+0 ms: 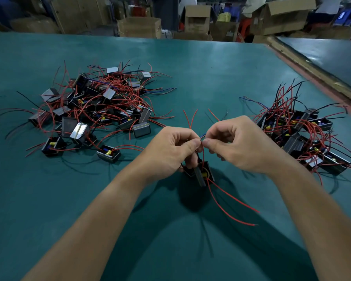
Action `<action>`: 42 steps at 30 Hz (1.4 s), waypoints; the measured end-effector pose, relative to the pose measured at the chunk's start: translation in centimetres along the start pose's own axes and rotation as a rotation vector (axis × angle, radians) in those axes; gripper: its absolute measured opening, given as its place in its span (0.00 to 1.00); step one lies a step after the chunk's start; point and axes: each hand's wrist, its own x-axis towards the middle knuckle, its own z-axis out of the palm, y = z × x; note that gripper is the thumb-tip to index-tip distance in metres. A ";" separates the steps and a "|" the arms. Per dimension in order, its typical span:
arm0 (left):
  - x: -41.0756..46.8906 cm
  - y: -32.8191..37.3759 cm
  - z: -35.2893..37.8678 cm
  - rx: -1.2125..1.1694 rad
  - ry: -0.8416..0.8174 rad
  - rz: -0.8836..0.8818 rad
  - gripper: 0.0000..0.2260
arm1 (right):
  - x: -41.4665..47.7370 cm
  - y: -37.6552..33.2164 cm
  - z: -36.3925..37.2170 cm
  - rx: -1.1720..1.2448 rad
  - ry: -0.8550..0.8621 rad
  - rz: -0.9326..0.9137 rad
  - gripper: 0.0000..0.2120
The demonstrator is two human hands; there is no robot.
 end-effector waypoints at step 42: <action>0.0 0.1 0.6 0.017 0.056 0.021 0.12 | -0.2 -1.1 0.7 -0.086 0.079 0.023 0.08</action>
